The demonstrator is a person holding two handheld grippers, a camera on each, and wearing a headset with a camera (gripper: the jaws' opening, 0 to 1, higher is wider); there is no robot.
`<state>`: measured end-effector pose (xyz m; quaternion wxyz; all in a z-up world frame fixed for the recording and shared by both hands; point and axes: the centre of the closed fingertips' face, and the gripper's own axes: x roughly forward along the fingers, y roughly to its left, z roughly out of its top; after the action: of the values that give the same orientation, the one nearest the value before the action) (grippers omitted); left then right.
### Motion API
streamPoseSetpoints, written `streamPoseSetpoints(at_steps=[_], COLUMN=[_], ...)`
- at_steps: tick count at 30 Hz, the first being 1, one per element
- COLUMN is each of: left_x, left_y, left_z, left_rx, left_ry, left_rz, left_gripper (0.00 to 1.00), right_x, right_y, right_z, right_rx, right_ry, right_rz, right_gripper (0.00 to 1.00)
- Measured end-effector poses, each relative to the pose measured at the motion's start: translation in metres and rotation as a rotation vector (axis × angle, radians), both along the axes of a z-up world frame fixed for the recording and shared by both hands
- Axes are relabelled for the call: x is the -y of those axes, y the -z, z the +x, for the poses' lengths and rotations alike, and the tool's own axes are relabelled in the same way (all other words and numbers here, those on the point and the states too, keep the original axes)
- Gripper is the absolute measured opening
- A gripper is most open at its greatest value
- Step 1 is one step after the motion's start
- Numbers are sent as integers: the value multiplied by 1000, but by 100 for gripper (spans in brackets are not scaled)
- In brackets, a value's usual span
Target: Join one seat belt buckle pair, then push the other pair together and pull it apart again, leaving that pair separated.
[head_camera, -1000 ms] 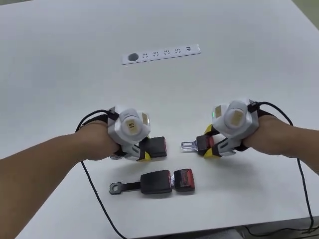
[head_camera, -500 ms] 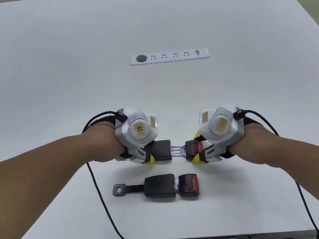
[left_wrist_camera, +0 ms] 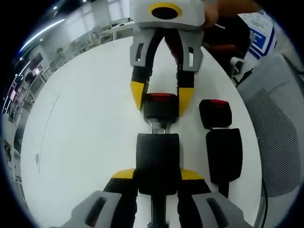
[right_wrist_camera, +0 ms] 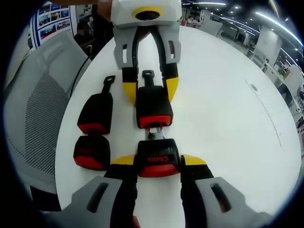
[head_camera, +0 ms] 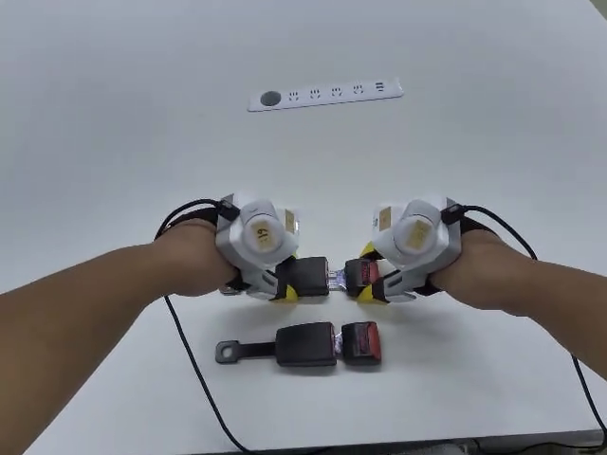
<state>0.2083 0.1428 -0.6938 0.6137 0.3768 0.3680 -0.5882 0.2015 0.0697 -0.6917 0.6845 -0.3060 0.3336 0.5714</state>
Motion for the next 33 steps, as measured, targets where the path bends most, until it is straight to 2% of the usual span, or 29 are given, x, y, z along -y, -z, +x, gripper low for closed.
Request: streamPoseSetpoints(at_steps=[5, 8, 9, 11, 26, 33], left_x=[1, 0, 1, 1, 2, 2], left_y=[-1, 0, 0, -1, -1, 2], left_z=[-1, 0, 1, 0, -2, 1], left_rx=[4, -10, -15, -8, -15, -25], left_ry=[9, -1, -10, -4, -17, -28], left_rz=[-7, -32, -50, -51, -32, -17], left_gripper=[32, 32, 32, 32, 32, 32], right_x=[-2, -9, -19, -24, -18, 1], right_y=[3, 2, 0, 2, 1, 1], right_z=[4, 6, 7, 7, 7, 7], right_rx=[-17, -16, -21, -14, -7, -12], right_ry=[-5, -15, -13, -19, -22, -19], right_rz=[-1, -7, 16, -16, -22, -20], right_gripper=[34, 33, 33, 33, 34, 35])
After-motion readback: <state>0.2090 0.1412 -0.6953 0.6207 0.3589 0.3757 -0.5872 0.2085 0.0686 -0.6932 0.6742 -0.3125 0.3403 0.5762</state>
